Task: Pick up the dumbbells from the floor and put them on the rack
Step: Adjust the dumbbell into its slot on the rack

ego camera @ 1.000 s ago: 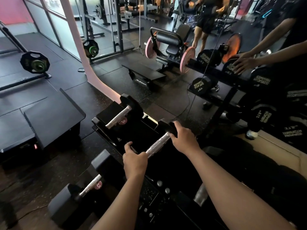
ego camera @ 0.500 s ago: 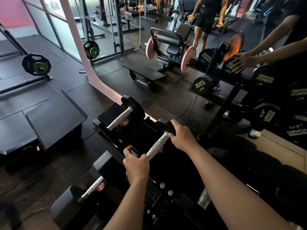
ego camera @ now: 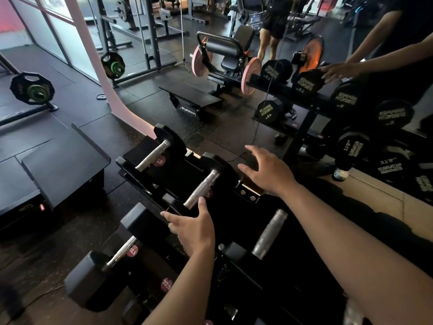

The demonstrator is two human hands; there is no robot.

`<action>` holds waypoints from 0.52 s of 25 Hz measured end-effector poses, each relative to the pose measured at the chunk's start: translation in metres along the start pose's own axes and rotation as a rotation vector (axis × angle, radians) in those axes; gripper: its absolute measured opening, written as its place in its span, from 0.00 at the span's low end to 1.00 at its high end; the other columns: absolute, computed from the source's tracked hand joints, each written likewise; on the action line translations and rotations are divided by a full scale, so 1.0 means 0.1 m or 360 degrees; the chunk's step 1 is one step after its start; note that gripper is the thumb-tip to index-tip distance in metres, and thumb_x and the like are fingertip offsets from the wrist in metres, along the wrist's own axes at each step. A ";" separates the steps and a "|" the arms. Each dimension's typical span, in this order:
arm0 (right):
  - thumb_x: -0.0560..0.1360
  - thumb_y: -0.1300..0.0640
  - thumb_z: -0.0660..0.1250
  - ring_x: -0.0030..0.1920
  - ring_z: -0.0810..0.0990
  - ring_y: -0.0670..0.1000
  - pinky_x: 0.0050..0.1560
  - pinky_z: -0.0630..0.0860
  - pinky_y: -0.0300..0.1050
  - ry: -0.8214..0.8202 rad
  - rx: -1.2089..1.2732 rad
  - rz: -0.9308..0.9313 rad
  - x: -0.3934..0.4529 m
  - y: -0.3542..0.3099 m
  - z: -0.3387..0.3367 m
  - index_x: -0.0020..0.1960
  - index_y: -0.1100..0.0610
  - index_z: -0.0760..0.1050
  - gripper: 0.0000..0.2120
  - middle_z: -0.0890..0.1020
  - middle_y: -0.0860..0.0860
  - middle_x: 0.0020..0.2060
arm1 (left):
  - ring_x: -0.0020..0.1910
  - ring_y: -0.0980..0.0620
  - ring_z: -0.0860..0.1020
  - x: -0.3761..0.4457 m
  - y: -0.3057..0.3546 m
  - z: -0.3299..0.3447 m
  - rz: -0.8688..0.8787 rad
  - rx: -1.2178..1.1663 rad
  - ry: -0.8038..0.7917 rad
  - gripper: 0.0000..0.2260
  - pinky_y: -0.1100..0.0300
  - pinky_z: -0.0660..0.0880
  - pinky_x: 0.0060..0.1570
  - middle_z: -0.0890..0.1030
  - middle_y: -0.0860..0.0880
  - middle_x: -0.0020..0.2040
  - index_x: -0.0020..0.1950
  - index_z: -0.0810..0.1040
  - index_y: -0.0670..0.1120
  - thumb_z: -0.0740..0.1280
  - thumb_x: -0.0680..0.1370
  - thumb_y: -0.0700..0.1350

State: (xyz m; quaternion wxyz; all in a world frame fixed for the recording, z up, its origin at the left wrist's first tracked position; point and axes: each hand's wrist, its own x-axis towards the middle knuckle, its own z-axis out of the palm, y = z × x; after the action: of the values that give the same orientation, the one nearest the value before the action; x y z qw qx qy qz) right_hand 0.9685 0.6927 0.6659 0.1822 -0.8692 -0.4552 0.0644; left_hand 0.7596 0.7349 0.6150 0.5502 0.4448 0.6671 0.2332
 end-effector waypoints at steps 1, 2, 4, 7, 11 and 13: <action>0.77 0.35 0.62 0.67 0.74 0.58 0.62 0.73 0.60 0.0007 -0.0049 0.0020 -0.09 0.10 -0.09 0.76 0.47 0.64 0.31 0.75 0.53 0.68 | 0.73 0.35 0.69 -0.11 -0.07 0.04 -0.0032 0.0011 -0.0018 0.49 0.40 0.69 0.65 0.53 0.40 0.82 0.82 0.39 0.51 0.67 0.75 0.66; 0.77 0.35 0.61 0.67 0.74 0.59 0.62 0.73 0.60 0.0006 -0.0091 0.0050 -0.19 0.20 -0.16 0.76 0.48 0.65 0.31 0.75 0.53 0.67 | 0.73 0.35 0.68 -0.23 -0.13 0.09 -0.0068 0.0034 -0.0039 0.49 0.40 0.68 0.66 0.54 0.40 0.81 0.83 0.40 0.51 0.67 0.75 0.66; 0.77 0.33 0.60 0.66 0.75 0.58 0.62 0.73 0.58 -0.0023 -0.0133 0.0126 -0.41 0.37 -0.25 0.73 0.47 0.68 0.29 0.75 0.52 0.67 | 0.72 0.35 0.69 -0.49 -0.27 0.18 -0.0108 0.0095 -0.0101 0.47 0.42 0.67 0.66 0.59 0.39 0.80 0.83 0.44 0.51 0.68 0.75 0.64; 0.75 0.30 0.61 0.64 0.77 0.57 0.59 0.75 0.55 -0.0089 -0.0132 0.0181 -0.76 0.56 -0.25 0.68 0.45 0.71 0.28 0.77 0.50 0.65 | 0.68 0.37 0.72 -0.78 -0.48 0.29 -0.0155 0.0152 -0.0206 0.42 0.47 0.69 0.61 0.65 0.41 0.76 0.83 0.52 0.53 0.70 0.75 0.60; 0.75 0.37 0.65 0.62 0.79 0.57 0.55 0.76 0.52 -0.0150 -0.0088 0.0174 -1.04 0.70 -0.14 0.72 0.42 0.67 0.27 0.79 0.52 0.62 | 0.55 0.41 0.78 -0.88 -0.63 0.35 -0.0142 0.0262 -0.0274 0.31 0.48 0.75 0.59 0.77 0.43 0.62 0.74 0.68 0.53 0.69 0.71 0.55; 0.77 0.45 0.68 0.61 0.79 0.59 0.58 0.77 0.52 -0.0168 0.0030 0.0155 -1.10 0.76 -0.09 0.75 0.42 0.64 0.28 0.79 0.55 0.61 | 0.50 0.42 0.79 -0.87 -0.65 0.37 -0.0155 0.0265 -0.0287 0.29 0.44 0.78 0.56 0.77 0.44 0.57 0.70 0.69 0.53 0.68 0.70 0.55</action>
State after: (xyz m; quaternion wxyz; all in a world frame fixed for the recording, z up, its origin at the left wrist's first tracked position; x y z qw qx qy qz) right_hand 0.9660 0.5616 0.6394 0.1628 -0.8839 -0.4207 0.1234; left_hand 0.7724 0.6217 0.5983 0.5797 0.4751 0.6529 0.1089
